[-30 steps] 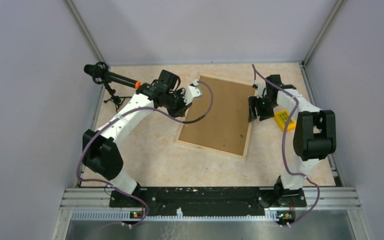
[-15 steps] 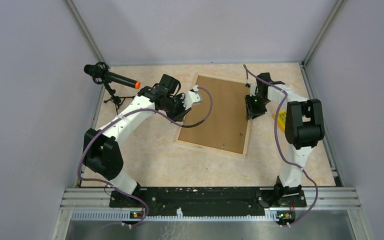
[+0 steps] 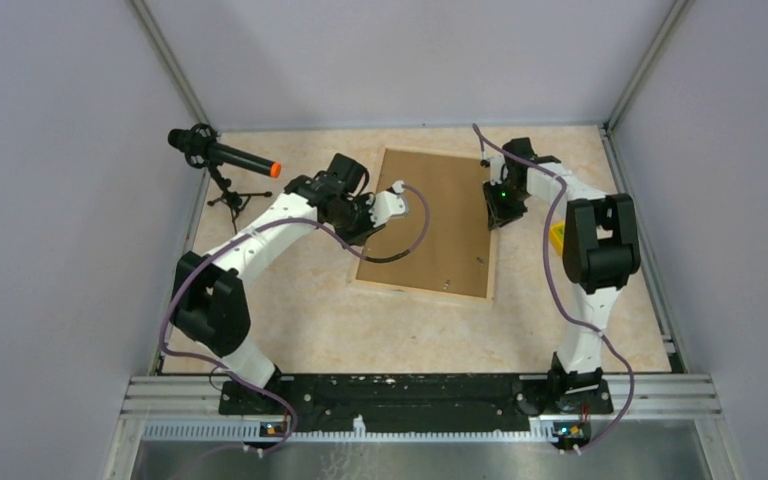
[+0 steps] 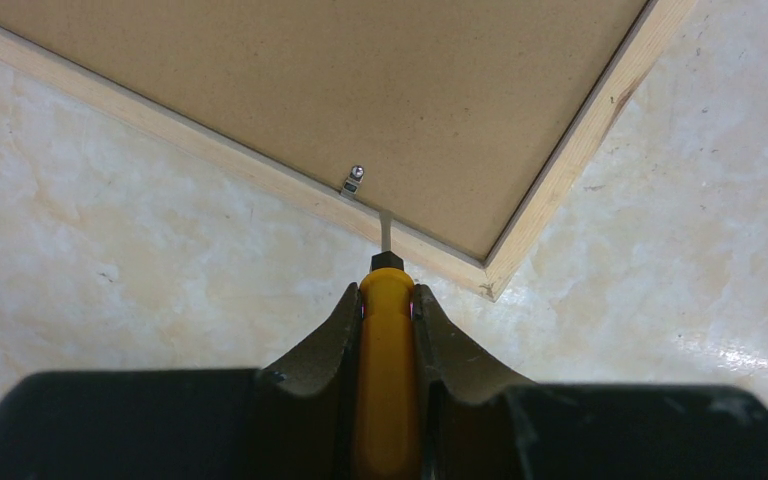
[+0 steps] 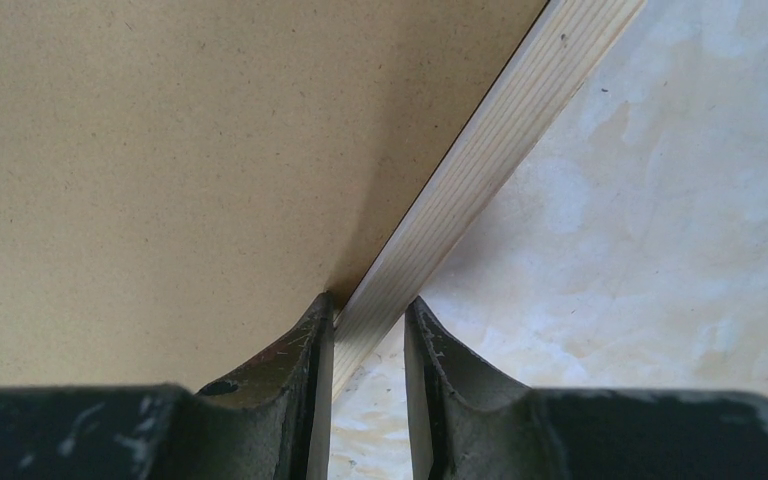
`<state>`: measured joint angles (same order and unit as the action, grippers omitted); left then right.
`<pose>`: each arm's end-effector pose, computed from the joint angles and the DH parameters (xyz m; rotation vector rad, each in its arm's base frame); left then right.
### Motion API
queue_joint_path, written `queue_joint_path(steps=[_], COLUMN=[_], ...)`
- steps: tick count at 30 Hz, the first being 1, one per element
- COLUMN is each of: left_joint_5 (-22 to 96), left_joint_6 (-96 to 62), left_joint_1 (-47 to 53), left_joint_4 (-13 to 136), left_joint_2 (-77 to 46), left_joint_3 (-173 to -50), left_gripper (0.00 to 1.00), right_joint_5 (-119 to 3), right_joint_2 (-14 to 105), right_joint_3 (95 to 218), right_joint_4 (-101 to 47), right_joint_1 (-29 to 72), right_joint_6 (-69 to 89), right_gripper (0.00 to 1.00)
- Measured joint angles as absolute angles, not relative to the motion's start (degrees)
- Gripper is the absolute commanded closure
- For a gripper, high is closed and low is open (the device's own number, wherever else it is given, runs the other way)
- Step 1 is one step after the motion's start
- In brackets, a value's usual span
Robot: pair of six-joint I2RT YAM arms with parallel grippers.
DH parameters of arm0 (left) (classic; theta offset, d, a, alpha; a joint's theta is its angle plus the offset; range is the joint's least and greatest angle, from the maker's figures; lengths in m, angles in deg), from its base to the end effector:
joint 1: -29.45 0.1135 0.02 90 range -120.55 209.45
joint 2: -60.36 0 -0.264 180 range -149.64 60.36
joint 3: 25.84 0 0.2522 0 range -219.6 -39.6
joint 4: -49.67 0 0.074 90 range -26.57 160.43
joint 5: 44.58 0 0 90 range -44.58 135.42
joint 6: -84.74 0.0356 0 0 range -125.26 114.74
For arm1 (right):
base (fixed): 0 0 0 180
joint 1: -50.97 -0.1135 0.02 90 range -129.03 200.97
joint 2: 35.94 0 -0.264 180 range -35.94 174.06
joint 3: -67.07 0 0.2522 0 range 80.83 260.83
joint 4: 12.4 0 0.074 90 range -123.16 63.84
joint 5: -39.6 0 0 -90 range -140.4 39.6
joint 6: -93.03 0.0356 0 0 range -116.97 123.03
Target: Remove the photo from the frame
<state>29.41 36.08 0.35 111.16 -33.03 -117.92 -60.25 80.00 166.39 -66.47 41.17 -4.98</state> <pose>0.2899 -0.1726 0.2750 1.5875 2.0938 -0.2995 0.4061 0.0763 0.1758 -0.4735 2.7572 0.2484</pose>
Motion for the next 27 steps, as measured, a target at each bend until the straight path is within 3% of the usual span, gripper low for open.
queue_joint_path(steps=[27], left_joint_5=[39.6], left_joint_6=[39.1], left_joint_1=[-3.3], left_joint_4=[105.9], left_joint_2=[-40.4], left_joint_3=[-118.5], left_gripper=[1.0], right_joint_5=[-59.4], right_joint_2=[78.0], right_joint_3=[163.3], right_joint_4=[-63.0], right_joint_1=[40.6], right_joint_6=[-5.9], right_gripper=[0.84])
